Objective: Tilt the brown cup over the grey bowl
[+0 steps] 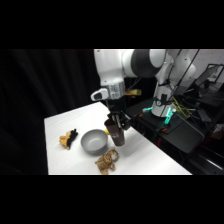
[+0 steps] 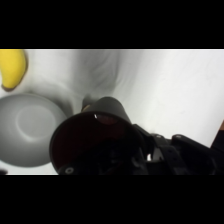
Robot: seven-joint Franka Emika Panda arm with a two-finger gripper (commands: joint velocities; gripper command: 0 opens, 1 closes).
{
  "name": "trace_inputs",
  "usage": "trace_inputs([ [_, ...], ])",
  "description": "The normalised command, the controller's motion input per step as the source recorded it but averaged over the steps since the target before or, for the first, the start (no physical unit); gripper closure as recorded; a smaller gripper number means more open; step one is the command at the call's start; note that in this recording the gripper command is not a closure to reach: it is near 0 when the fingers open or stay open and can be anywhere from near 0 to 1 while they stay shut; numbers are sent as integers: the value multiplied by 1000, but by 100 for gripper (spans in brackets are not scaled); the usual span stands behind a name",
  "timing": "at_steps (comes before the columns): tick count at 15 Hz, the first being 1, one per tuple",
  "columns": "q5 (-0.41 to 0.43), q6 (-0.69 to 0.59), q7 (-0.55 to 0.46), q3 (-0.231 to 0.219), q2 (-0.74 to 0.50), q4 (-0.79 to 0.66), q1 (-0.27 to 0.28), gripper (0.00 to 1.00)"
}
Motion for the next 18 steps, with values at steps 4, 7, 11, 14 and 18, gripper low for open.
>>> trace_inputs([
  [4, -80, 639, 371, 110, -252, -679, 109, 11],
  [7, -242, 446, 287, -12, 59, -138, -10, 10],
  [11, -405, 382, 391, -71, 161, 13, 3, 11],
  [14, -479, 287, 466, -160, 114, 26, 87, 0],
  [18, -259, 107, 304, -133, -56, 12, 103, 0],
])
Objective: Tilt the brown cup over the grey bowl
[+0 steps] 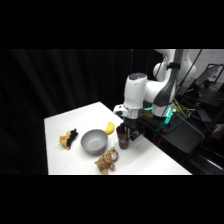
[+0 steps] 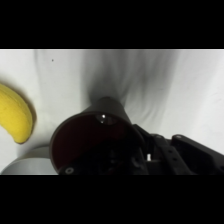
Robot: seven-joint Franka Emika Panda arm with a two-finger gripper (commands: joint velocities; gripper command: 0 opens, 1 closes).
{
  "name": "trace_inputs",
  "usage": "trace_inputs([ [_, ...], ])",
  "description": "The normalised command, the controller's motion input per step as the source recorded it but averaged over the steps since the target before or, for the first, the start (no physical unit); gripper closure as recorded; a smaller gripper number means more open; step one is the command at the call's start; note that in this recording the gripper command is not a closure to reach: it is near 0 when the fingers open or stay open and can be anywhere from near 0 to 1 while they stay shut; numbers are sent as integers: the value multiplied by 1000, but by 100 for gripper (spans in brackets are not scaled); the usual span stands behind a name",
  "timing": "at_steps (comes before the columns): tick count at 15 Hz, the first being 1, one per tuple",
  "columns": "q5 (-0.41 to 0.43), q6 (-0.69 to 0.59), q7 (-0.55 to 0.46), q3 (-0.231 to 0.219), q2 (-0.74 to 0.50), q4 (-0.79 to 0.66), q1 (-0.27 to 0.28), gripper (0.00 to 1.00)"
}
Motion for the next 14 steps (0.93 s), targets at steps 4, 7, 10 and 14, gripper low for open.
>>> trace_inputs([
  [4, 55, -90, -2, 46, -232, -30, 22, 0],
  [7, 238, -342, -224, 128, -400, -35, -41, 0],
  [10, 332, -637, -356, 106, -691, -28, -64, 0],
  [14, 70, -869, -162, 7, -759, 131, -65, 0],
])
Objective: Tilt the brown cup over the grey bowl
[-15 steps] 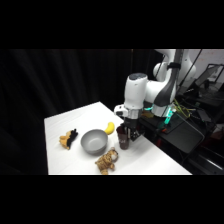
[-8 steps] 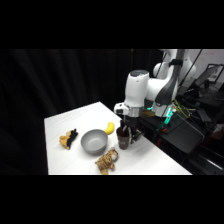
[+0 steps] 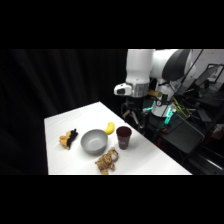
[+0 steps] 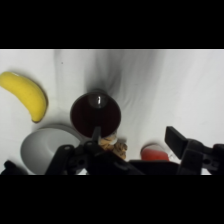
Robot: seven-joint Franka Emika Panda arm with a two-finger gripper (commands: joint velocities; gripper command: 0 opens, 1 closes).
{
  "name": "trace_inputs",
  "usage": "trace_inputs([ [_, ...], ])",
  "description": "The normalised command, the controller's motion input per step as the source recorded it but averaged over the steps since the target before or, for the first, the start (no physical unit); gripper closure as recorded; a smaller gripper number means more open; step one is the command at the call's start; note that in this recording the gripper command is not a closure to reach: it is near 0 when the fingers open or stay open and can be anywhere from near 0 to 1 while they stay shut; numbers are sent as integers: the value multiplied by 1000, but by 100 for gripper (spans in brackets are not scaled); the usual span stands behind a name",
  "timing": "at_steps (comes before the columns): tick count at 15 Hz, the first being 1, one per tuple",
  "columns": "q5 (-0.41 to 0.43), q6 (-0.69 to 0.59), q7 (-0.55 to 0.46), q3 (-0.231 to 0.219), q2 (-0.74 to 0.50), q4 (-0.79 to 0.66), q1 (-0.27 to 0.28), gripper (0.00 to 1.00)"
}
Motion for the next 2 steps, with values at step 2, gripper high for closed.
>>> trace_inputs([
  [2, -47, -623, -139, -29, -483, 222, -93, 0],
])
